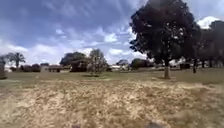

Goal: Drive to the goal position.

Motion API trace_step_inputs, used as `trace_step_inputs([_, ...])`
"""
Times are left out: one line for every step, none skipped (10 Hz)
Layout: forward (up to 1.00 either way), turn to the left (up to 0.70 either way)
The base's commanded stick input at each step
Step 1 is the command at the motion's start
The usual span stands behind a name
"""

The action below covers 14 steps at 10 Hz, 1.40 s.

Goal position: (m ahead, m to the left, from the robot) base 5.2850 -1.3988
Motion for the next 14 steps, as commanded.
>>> trace_step_inputs([0.70,0.00])
trace_step_inputs([0.70,0.00])
trace_step_inputs([0.70,0.00])
trace_step_inputs([0.70,0.00])
trace_step_inputs([0.70,0.00])
trace_step_inputs([0.70,0.00])
trace_step_inputs([0.70,-0.35])
trace_step_inputs([0.70,-0.35])
trace_step_inputs([0.70,-0.35])
trace_step_inputs([0.70,-0.35])
trace_step_inputs([0.70,-0.35])
trace_step_inputs([0.70,-0.35])
trace_step_inputs([0.70,-0.34])
trace_step_inputs([0.70,-0.11])
